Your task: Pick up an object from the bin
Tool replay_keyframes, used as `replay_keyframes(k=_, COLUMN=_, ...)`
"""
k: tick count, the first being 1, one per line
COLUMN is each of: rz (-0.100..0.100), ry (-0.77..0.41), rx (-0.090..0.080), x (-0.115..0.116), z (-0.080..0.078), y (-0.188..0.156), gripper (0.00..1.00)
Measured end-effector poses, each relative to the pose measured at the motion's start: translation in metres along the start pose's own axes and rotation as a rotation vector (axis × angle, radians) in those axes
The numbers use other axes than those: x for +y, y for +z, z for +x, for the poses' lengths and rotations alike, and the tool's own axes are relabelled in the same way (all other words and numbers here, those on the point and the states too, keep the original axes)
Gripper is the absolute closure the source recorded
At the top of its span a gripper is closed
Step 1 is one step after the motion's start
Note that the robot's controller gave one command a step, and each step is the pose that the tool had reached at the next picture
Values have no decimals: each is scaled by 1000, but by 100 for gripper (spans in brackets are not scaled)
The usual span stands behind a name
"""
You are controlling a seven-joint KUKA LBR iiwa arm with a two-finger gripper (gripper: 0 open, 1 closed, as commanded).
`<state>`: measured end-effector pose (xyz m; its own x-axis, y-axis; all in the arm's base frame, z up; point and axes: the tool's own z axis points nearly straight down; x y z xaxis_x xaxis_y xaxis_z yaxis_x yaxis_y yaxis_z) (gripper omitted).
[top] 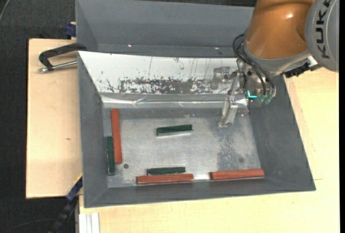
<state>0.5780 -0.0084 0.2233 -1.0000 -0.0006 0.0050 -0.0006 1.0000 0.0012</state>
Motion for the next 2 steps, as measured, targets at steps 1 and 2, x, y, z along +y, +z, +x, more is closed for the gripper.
replay_keyframes(k=1, rz=-1, ry=-111, rx=1, x=23, z=8, y=108, gripper=0)
replay_keyframes(k=2, rz=-2, ry=-125, rx=-2, x=73, z=5, y=156, gripper=0)
